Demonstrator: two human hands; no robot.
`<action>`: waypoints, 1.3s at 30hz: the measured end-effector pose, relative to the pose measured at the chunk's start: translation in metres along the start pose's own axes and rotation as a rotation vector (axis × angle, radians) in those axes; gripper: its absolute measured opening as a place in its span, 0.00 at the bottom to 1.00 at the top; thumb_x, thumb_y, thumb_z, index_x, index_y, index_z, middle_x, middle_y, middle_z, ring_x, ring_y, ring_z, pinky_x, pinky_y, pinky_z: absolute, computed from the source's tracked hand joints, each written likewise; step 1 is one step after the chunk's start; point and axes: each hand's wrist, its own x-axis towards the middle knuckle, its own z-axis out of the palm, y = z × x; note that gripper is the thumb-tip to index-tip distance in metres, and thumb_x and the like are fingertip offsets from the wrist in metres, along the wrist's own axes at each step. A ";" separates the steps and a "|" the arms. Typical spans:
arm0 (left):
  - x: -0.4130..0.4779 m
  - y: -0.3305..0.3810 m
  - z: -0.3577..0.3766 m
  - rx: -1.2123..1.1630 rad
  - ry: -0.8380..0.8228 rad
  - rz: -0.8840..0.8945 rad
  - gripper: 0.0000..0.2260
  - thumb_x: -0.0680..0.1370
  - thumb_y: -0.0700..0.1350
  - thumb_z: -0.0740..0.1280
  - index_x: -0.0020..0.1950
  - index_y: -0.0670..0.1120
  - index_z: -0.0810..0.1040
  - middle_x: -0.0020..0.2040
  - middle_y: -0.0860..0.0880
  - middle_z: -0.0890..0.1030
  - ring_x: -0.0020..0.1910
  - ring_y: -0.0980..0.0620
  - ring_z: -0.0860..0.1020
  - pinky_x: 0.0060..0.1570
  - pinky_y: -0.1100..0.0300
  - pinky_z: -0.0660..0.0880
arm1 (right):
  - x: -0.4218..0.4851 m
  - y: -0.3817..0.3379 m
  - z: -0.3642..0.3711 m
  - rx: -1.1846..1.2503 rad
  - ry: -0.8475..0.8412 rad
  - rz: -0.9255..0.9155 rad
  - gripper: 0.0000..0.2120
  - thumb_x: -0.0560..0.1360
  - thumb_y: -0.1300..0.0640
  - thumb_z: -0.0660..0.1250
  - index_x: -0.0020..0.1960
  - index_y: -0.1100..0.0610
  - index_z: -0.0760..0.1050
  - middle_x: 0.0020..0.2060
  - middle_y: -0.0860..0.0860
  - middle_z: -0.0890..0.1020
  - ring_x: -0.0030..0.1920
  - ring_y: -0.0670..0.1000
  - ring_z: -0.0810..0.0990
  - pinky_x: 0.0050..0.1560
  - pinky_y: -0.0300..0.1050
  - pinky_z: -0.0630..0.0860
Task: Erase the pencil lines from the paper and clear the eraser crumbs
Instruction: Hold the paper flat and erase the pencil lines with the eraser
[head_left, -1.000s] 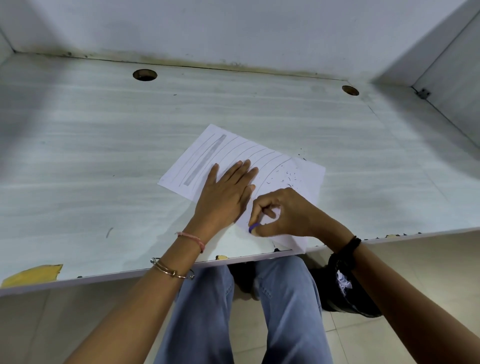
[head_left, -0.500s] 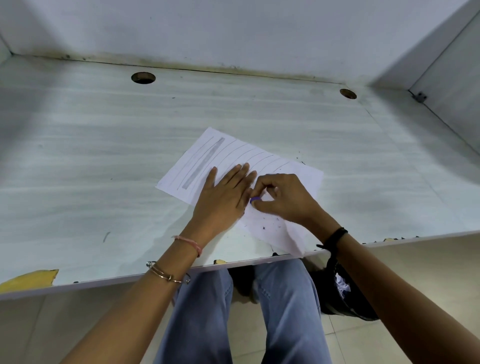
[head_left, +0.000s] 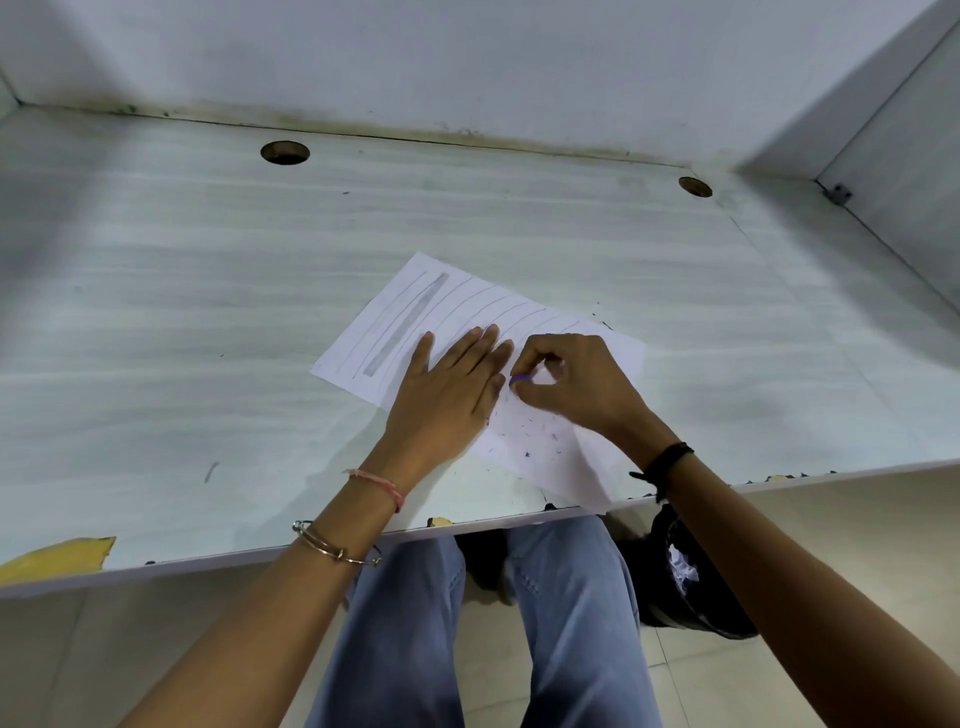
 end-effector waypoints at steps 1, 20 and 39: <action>0.000 0.000 -0.001 0.015 -0.010 0.001 0.22 0.85 0.51 0.43 0.80 0.54 0.47 0.80 0.55 0.46 0.78 0.57 0.44 0.76 0.47 0.38 | 0.000 -0.001 -0.001 -0.009 -0.033 -0.004 0.03 0.67 0.66 0.72 0.37 0.59 0.80 0.30 0.42 0.79 0.31 0.40 0.73 0.35 0.28 0.65; 0.001 0.000 0.001 -0.012 -0.010 -0.006 0.22 0.85 0.51 0.44 0.80 0.55 0.47 0.80 0.56 0.46 0.78 0.58 0.44 0.76 0.48 0.37 | 0.002 -0.003 -0.003 -0.063 -0.182 -0.008 0.03 0.67 0.65 0.72 0.37 0.60 0.79 0.26 0.39 0.77 0.31 0.39 0.73 0.36 0.28 0.65; 0.001 -0.001 0.002 0.013 -0.007 -0.015 0.22 0.85 0.51 0.43 0.80 0.56 0.47 0.80 0.56 0.46 0.78 0.58 0.44 0.76 0.46 0.38 | 0.015 0.007 -0.007 -0.077 -0.012 -0.038 0.04 0.68 0.67 0.70 0.36 0.61 0.78 0.31 0.46 0.80 0.35 0.36 0.75 0.39 0.27 0.66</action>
